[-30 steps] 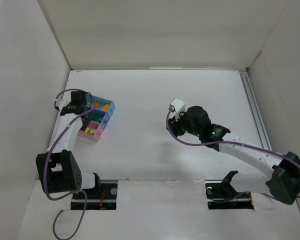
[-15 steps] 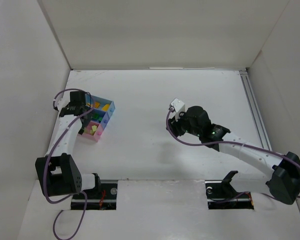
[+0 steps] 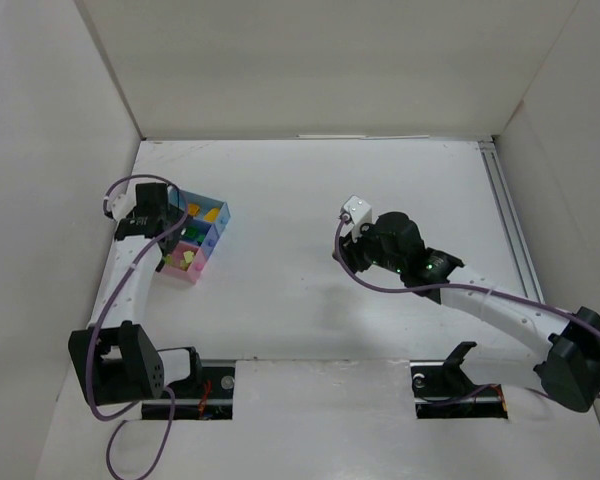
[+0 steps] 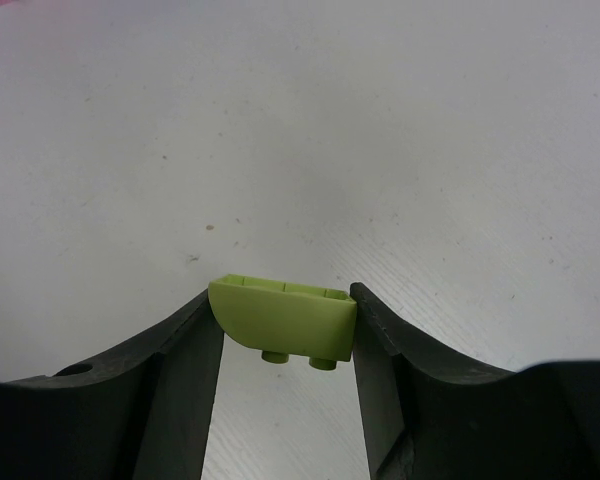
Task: Sort the legos into containers by color
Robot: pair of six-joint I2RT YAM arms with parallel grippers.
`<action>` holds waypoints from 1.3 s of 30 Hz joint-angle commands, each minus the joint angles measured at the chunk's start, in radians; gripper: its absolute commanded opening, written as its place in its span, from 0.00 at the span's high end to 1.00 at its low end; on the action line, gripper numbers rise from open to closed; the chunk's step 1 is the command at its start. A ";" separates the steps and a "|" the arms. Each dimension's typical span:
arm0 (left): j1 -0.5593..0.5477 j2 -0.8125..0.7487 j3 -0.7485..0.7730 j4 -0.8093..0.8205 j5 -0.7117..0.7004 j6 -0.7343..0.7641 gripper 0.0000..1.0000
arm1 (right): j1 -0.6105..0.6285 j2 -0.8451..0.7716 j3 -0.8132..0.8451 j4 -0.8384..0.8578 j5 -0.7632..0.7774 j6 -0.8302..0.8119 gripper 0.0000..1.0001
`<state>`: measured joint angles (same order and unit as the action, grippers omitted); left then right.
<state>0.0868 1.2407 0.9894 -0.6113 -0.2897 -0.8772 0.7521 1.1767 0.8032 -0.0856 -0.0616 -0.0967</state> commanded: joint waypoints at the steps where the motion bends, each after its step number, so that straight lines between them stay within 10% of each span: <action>1: 0.004 -0.066 -0.005 0.028 0.050 0.058 0.01 | -0.007 -0.028 0.016 0.030 -0.014 0.011 0.76; 17: -0.134 -0.145 -0.014 0.151 0.299 0.262 0.01 | -0.007 0.112 0.068 0.078 -0.118 0.002 0.76; 26: -0.428 -0.075 -0.057 0.554 1.036 0.376 0.01 | 0.003 0.006 0.009 0.196 -0.368 -0.116 0.75; 39: -0.581 0.059 -0.109 0.962 1.369 0.196 0.01 | 0.012 -0.167 -0.065 0.340 -0.507 -0.166 0.72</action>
<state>-0.4824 1.3212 0.9054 0.1467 0.9463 -0.5980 0.7544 1.0187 0.7372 0.1711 -0.5228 -0.2413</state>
